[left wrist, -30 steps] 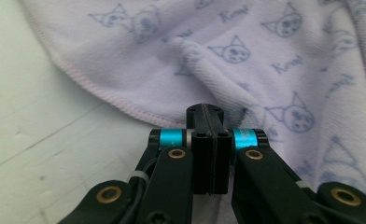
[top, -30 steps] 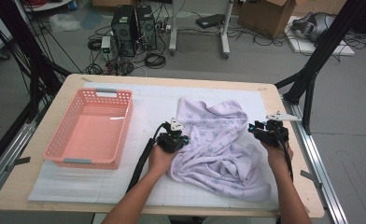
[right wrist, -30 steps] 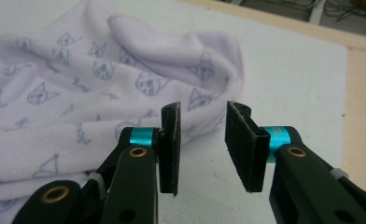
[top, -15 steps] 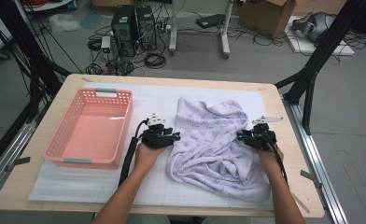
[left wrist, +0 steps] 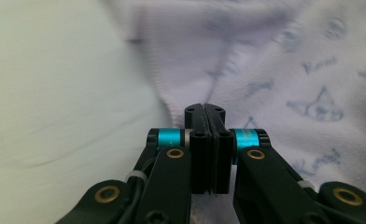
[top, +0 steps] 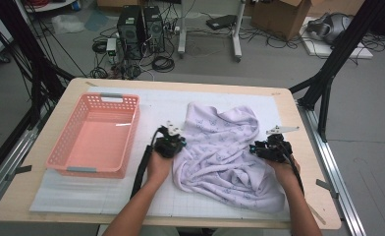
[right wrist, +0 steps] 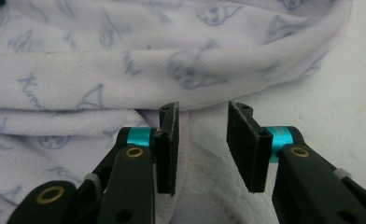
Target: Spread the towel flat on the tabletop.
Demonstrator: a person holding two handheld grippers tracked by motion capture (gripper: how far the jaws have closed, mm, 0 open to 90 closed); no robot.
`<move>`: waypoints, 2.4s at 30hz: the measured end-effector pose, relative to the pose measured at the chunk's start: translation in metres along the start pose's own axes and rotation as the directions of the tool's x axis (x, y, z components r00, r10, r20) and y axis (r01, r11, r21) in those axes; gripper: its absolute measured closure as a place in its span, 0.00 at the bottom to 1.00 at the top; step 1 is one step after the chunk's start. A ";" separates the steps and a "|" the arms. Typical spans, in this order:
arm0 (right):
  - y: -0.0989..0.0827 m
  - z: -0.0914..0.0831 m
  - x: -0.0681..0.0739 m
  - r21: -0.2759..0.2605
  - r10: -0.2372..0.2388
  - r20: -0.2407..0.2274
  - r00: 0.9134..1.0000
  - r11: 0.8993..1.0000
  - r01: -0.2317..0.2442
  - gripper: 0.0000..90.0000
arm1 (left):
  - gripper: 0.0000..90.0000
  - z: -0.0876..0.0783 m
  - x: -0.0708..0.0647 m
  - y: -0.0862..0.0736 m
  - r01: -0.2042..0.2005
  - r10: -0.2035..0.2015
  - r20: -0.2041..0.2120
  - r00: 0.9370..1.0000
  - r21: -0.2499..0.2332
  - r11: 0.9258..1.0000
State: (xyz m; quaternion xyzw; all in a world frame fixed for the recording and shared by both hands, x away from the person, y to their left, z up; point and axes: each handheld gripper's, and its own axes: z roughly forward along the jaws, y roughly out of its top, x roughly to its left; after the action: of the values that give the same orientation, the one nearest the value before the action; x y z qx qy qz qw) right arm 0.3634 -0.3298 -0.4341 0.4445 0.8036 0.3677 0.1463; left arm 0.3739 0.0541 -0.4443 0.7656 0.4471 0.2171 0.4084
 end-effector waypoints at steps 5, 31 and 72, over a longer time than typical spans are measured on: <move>0.003 0.010 0.006 0.016 -0.012 -0.036 0.999 1.000 0.013 0.72 | 0.98 -0.013 0.027 -0.001 0.087 -0.090 -0.053 0.994 -0.057 0.995; 0.005 -0.011 -0.044 -0.112 0.137 0.376 0.916 0.989 -0.102 0.80 | 0.57 -0.027 0.007 -0.009 0.094 -0.073 0.249 0.966 -0.074 0.993; 0.007 0.000 0.062 -0.059 -0.203 -0.059 0.977 0.978 0.200 0.62 | 0.60 -0.034 0.023 -0.022 0.072 -0.067 0.062 0.996 -0.076 0.995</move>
State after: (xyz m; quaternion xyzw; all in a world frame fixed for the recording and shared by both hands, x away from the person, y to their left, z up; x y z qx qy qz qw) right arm 0.3323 -0.2764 -0.4234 0.3447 0.8389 0.3862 0.1681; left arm 0.3506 0.0945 -0.4430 0.7392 0.4523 0.1973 0.4582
